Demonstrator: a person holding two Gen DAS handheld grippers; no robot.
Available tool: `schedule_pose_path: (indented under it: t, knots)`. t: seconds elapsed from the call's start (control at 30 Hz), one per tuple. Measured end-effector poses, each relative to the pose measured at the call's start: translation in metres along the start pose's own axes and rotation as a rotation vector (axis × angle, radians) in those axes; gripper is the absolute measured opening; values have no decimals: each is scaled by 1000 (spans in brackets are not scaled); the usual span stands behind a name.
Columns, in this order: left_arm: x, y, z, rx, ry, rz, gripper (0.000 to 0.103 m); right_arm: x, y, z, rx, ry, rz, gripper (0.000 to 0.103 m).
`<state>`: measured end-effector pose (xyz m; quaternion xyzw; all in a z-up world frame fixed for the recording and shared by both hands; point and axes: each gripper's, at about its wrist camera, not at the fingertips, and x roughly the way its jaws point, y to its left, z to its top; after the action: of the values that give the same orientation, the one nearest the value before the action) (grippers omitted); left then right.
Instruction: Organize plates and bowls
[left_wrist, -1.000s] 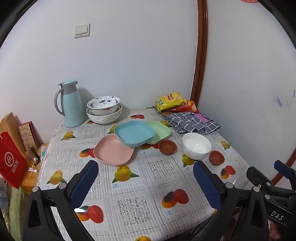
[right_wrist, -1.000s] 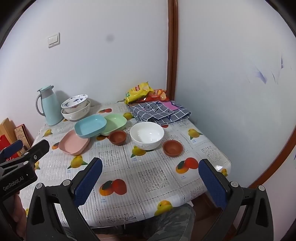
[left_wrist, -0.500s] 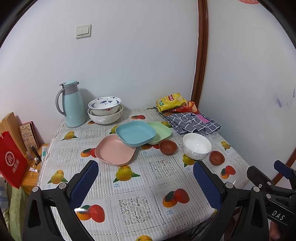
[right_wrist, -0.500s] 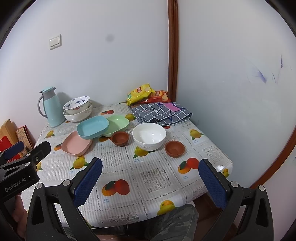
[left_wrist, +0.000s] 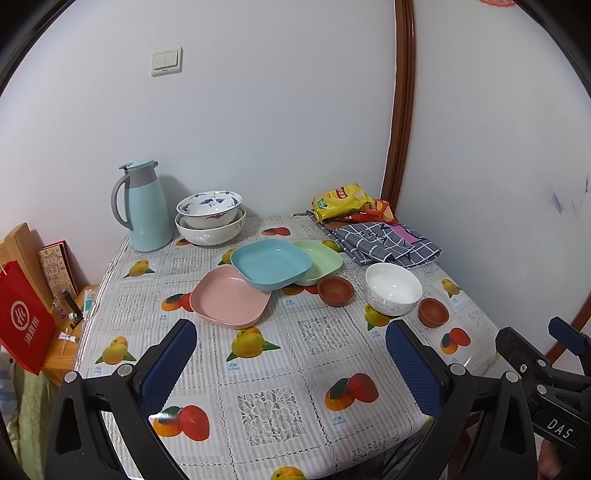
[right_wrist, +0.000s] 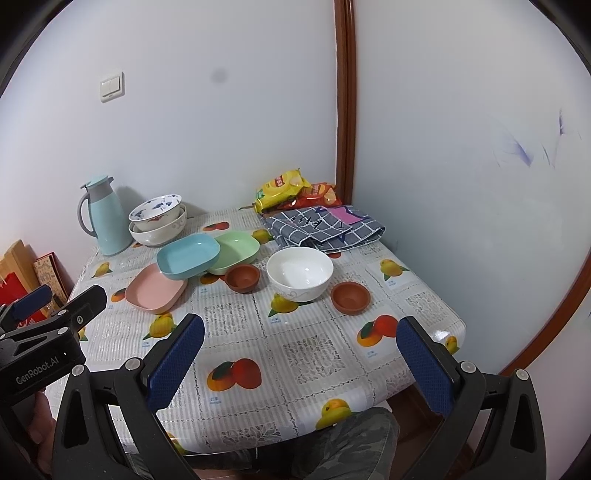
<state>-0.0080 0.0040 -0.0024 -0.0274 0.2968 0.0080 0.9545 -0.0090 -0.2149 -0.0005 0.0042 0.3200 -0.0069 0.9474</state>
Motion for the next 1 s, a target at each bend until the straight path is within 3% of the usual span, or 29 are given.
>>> schedule_pose_path:
  t: [1.0]
  knots:
    - [1,0,-3,2,10,1,103,-6,-3,-3,18,-16,14,103]
